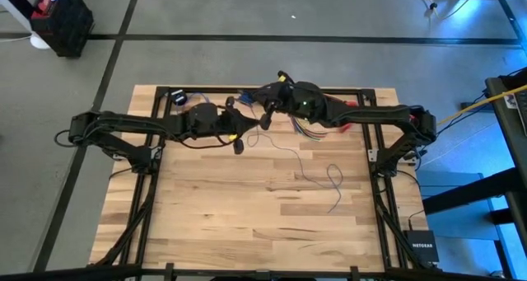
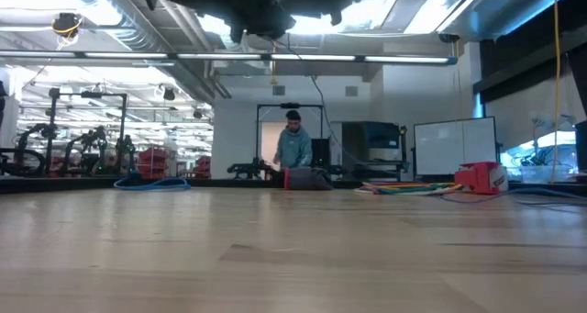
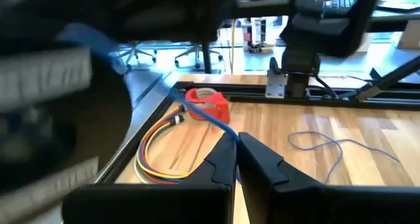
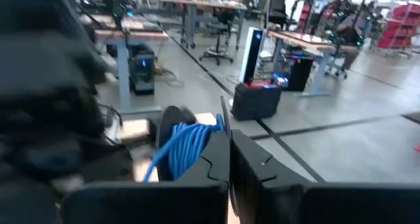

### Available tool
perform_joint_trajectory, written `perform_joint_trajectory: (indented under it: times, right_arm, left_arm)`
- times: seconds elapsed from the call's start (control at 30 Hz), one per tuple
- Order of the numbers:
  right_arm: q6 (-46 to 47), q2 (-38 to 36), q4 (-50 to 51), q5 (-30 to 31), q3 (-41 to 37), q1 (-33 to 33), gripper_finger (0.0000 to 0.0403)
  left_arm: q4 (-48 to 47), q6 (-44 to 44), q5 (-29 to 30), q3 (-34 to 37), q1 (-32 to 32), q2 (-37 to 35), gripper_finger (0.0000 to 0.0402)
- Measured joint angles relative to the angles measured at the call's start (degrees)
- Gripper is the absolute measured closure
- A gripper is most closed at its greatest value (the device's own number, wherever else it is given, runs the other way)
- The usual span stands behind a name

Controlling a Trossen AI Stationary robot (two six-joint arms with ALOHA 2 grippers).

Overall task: Coil cords
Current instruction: Coil the blue wire on the black spool

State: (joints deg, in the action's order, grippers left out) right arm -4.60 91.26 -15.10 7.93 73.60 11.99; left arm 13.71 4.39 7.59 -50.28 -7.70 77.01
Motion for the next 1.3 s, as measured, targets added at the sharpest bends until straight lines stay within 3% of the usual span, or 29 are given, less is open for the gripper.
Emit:
perform_joint_trajectory:
  times: [0.27, 0.83, 1.3]
  right_arm:
    - [0.3, -2.2, 2.9, -4.6, 3.5, -0.2, 0.04]
    - [-0.9, -8.8, 11.6, -5.3, 12.4, -2.8, 0.04]
    - [-3.4, -9.2, 20.3, -5.1, 24.3, -2.6, 0.04]
  left_arm:
    - [-0.2, -0.3, -0.5, -0.1, -0.3, 0.1, 0.0396]
    - [-1.1, 1.3, -0.5, 0.1, -0.3, 0.2, 0.0396]
    - [-3.8, 2.1, -0.1, 0.2, -0.3, 0.3, 0.0396]
